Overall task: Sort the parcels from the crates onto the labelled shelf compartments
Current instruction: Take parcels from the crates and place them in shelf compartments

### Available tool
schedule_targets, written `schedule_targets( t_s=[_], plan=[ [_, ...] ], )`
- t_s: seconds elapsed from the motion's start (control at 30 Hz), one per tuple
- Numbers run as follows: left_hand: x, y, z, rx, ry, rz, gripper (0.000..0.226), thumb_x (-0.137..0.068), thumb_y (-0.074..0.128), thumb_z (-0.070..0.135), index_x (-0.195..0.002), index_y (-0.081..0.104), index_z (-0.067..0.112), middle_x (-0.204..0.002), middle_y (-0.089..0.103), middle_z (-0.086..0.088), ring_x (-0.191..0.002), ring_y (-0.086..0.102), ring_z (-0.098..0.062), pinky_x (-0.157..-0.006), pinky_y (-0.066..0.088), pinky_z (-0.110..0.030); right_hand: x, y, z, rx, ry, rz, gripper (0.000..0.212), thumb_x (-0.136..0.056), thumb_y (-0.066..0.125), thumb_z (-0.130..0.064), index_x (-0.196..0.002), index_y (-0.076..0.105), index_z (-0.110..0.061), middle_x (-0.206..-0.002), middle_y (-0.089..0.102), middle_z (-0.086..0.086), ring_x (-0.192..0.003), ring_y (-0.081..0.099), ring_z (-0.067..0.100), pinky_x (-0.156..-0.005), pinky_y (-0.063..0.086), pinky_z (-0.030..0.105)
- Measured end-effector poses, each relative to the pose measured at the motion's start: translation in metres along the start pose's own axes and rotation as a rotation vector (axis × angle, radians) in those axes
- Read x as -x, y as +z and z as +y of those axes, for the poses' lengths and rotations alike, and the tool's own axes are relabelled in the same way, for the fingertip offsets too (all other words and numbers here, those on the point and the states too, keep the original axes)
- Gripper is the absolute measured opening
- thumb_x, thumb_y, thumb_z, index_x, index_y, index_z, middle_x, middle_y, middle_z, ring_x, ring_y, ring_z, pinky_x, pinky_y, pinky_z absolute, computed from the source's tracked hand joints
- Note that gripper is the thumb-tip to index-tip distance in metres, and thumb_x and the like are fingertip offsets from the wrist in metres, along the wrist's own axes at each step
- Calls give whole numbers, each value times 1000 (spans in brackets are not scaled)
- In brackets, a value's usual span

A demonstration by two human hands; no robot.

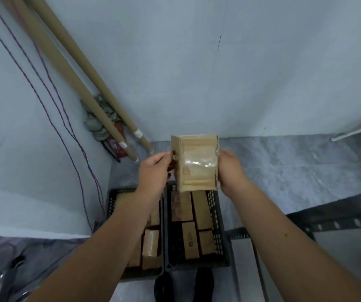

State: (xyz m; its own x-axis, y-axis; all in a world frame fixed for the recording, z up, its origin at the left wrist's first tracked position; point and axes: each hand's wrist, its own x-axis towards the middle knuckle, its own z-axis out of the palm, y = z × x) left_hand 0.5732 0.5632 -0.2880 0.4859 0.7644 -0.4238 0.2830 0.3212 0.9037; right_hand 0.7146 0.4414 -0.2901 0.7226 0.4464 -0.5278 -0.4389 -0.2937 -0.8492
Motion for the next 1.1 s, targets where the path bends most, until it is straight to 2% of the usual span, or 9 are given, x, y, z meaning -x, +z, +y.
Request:
schedule_targets(
  t_s=[0.17, 0.23, 0.33, 0.47, 0.57, 0.7, 0.83, 0.97, 1.1],
  plan=[
    [23, -10, 92, -46, 200, -38, 19, -101, 67, 27, -88, 81, 23, -81, 79, 11, -74, 72, 0, -60, 50, -18, 43, 3, -89, -9, -163, -45, 33, -98, 60, -25, -99, 70, 7, -78, 66, 9, -62, 60, 13, -55, 47, 20],
    [32, -13, 123, -32, 246, -49, 20, -99, 68, 30, -86, 81, 23, -80, 79, 7, -72, 71, -4, -60, 49, -23, 58, 2, -118, -31, -230, -65, 42, -94, 68, -34, -94, 68, 8, -80, 65, 9, -67, 57, 17, -59, 46, 24],
    [46, -16, 168, 14, 292, -67, 17, -101, 66, 20, -88, 77, 16, -67, 73, 9, -59, 66, -2, -64, 52, -29, 83, -1, -158, -75, -299, -110, 21, -95, 69, -26, -88, 67, -7, -71, 67, 5, -57, 54, 19, -49, 43, 21],
    [67, -17, 216, 44, 353, -92, 21, -101, 62, 11, -81, 71, 14, -69, 73, 4, -62, 69, -6, -62, 54, -28, 109, -8, -206, -122, -408, -164, 22, -97, 69, -26, -93, 67, -5, -87, 76, 10, -66, 67, 19, -56, 53, 27],
    [80, -16, 245, 75, 403, -68, 12, -100, 63, 11, -93, 72, 13, -79, 74, -2, -67, 68, -12, -57, 54, -24, 125, -13, -234, -173, -456, -193, 27, -100, 68, -27, -99, 68, 0, -99, 77, 14, -78, 70, 25, -60, 58, 34],
    [102, -15, 275, 83, 472, -59, 21, -103, 63, 21, -121, 73, 22, -100, 81, -2, -96, 77, -18, -82, 63, -40, 145, -15, -263, -170, -546, -254, 27, -100, 67, -27, -117, 74, -8, -101, 77, 11, -76, 70, 20, -61, 57, 33],
    [122, -11, 296, 119, 533, -54, 21, -107, 57, 23, -117, 75, 19, -104, 81, 1, -103, 76, -16, -91, 62, -44, 163, -18, -283, -161, -640, -313, 25, -104, 60, -26, -120, 76, -16, -92, 76, 4, -73, 68, 14, -63, 57, 31],
    [135, -11, 307, 142, 568, -92, 21, -107, 56, 19, -110, 77, 19, -103, 81, -1, -105, 75, -17, -93, 61, -44, 177, -23, -295, -132, -682, -344, 27, -106, 57, -25, -121, 77, -17, -111, 78, 11, -86, 70, 16, -64, 56, 25],
    [138, -16, 314, 135, 598, -211, 19, -105, 58, 17, -116, 73, 15, -112, 78, -6, -113, 72, -24, -99, 58, -49, 191, -32, -297, -131, -740, -343, 27, -104, 57, -24, -122, 77, -17, -118, 76, 11, -96, 69, 20, -75, 55, 31]
  ],
)
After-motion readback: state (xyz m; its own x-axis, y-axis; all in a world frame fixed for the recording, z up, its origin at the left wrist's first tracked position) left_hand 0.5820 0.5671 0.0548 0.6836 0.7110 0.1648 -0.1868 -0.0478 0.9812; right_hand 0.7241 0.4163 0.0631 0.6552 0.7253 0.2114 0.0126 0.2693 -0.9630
